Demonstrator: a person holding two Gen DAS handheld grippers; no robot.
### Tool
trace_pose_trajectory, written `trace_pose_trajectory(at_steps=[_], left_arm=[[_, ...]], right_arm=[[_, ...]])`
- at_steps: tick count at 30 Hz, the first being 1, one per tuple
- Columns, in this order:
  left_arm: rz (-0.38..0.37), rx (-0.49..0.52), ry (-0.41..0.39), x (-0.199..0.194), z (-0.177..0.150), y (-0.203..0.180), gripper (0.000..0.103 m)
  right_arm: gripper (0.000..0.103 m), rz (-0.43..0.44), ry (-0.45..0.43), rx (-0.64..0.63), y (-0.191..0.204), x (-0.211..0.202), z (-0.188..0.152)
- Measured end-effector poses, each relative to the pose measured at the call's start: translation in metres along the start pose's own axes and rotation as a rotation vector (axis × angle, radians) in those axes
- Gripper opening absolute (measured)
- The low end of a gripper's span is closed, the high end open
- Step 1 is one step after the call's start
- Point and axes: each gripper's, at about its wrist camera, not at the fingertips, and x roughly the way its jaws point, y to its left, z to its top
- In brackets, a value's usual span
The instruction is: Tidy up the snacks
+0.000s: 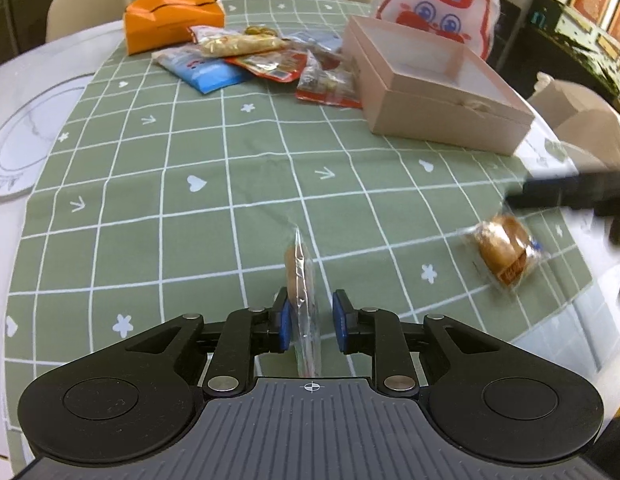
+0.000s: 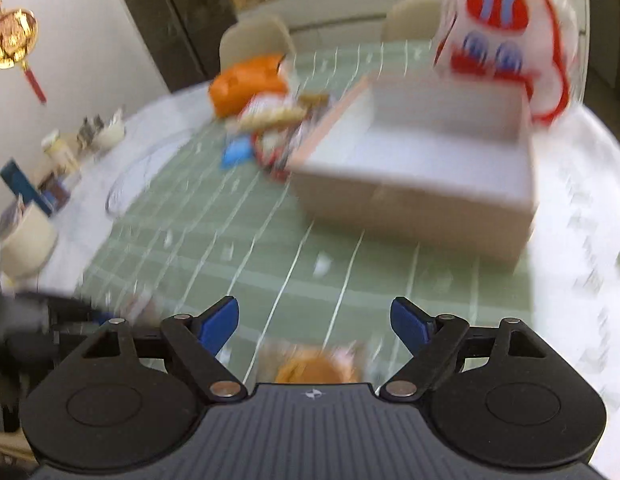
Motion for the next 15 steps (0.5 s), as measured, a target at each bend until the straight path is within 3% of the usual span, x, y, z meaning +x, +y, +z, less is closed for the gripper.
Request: trace_pose_trajectory(at_steps=[5, 15], left_arm=[[-0.016, -0.028, -0.013, 0.005, 0.006, 0.004, 0.025], [-0.044, -0.055, -0.029, 0.008, 0.007, 0.009, 0.023]], right_arm=[[0.084, -0.053, 0.055, 0.006, 0.01, 0.02, -0.021], [0.089, -0.16, -0.014, -0.017, 0.024, 0.023, -0.043]])
